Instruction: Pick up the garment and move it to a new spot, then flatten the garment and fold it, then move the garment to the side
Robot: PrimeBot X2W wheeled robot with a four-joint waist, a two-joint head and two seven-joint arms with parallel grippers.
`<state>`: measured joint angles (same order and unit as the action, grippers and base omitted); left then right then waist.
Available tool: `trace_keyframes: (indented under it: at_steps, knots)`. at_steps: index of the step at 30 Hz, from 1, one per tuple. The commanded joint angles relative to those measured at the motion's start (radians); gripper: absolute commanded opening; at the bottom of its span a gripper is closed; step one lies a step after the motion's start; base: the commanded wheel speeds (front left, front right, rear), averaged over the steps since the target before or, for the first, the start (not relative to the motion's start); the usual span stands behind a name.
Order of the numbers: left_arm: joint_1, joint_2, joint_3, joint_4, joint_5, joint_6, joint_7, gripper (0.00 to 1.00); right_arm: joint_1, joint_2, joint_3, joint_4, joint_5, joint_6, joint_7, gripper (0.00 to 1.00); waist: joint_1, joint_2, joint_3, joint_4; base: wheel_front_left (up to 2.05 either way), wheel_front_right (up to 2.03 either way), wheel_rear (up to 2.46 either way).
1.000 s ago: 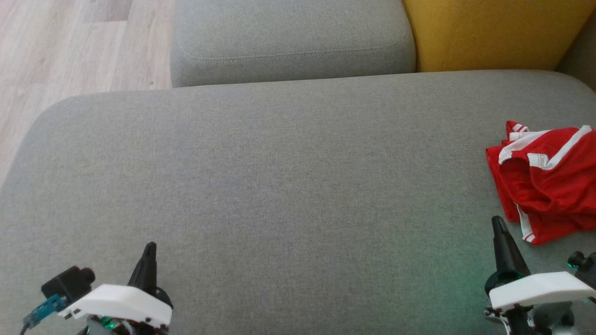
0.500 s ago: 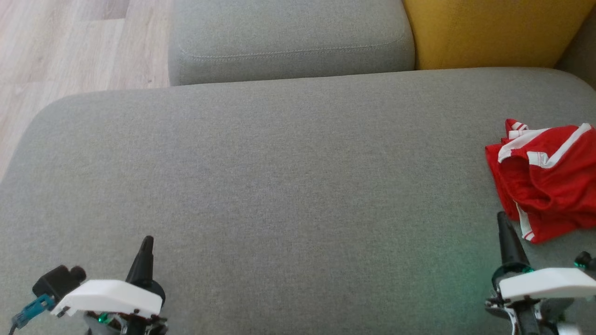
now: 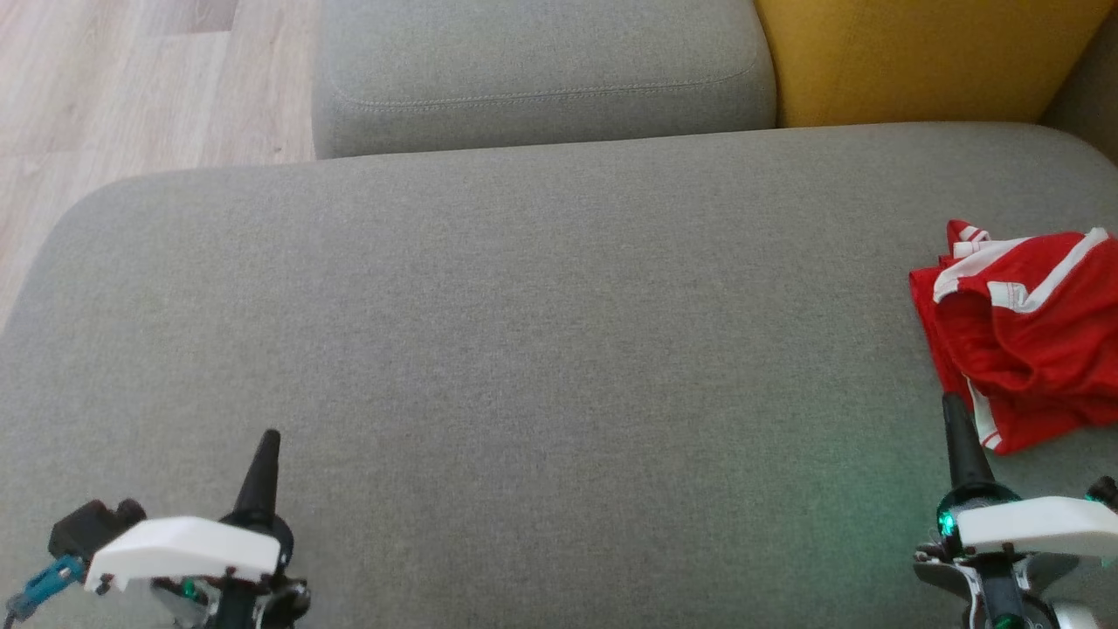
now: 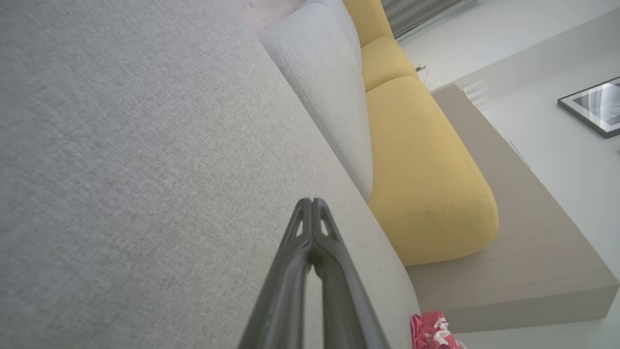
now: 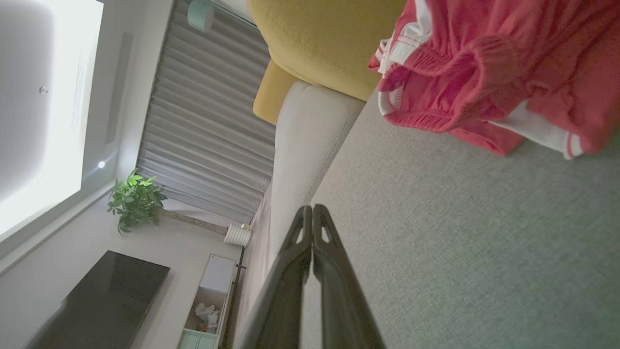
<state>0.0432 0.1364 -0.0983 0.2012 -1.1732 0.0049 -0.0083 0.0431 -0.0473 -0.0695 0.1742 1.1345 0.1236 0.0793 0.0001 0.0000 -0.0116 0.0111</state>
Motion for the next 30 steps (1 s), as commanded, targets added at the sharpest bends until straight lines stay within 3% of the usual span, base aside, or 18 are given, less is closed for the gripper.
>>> trace_keyframes:
  at_steps: [1,30]
  knots:
    - [-0.071,0.004,0.042,-0.023,-0.029,-0.012,0.01,0.0,-0.061,-0.022,0.01,-0.027,0.033,0.005,0.0,0.0,-0.0001,0.0,0.0,0.0,0.0,0.0,0.0]
    - [-0.124,-0.045,0.141,0.022,-0.322,-0.097,0.072,0.0,-0.121,-0.022,-0.009,0.039,0.35,0.006,0.009,0.0,-0.0001,0.0,0.01,-0.008,0.0,0.0,0.0]
